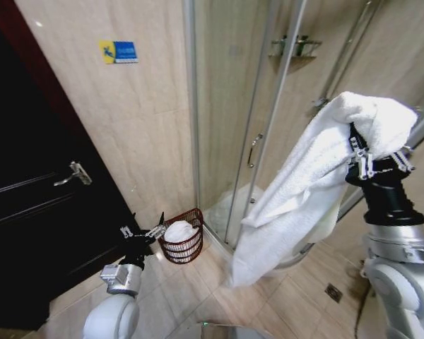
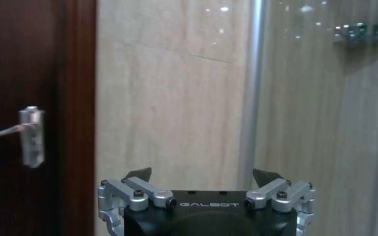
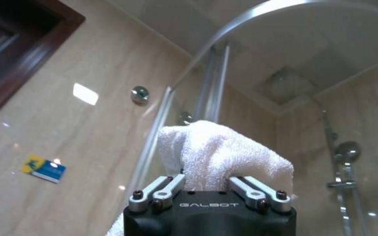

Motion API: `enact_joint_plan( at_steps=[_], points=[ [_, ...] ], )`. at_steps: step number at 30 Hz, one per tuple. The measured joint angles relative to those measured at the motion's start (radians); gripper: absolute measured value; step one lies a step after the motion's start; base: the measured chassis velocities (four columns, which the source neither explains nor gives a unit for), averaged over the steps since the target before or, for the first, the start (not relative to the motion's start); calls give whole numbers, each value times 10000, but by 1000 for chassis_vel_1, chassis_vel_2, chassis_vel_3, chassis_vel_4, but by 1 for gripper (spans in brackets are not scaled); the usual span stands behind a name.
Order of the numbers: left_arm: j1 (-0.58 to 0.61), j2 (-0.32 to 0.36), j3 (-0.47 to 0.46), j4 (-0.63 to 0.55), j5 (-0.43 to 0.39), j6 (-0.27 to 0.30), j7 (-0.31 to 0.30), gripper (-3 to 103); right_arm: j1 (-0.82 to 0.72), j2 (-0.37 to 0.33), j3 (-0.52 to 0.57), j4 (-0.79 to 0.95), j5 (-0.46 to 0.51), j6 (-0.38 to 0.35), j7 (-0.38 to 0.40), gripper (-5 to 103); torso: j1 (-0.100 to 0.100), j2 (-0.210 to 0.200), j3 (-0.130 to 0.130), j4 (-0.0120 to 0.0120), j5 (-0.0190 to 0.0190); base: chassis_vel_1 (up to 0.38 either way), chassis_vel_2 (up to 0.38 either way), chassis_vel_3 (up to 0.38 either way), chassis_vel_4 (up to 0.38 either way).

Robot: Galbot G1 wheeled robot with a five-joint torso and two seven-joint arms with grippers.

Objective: Discard the used towel into the hamper.

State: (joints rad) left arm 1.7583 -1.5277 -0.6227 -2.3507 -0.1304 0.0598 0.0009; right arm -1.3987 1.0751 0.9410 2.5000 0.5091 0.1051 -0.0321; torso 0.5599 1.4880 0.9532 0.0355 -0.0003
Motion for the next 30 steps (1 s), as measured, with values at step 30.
enact_joint_plan(
  at_steps=[30],
  points=[
    [0, -1, 0, 0, 0, 0, 0, 100, 475, -420, -176, 0, 320, 214, -137, 13, 1, -1, 1, -4, 5, 85, 90, 95, 90]
  ],
)
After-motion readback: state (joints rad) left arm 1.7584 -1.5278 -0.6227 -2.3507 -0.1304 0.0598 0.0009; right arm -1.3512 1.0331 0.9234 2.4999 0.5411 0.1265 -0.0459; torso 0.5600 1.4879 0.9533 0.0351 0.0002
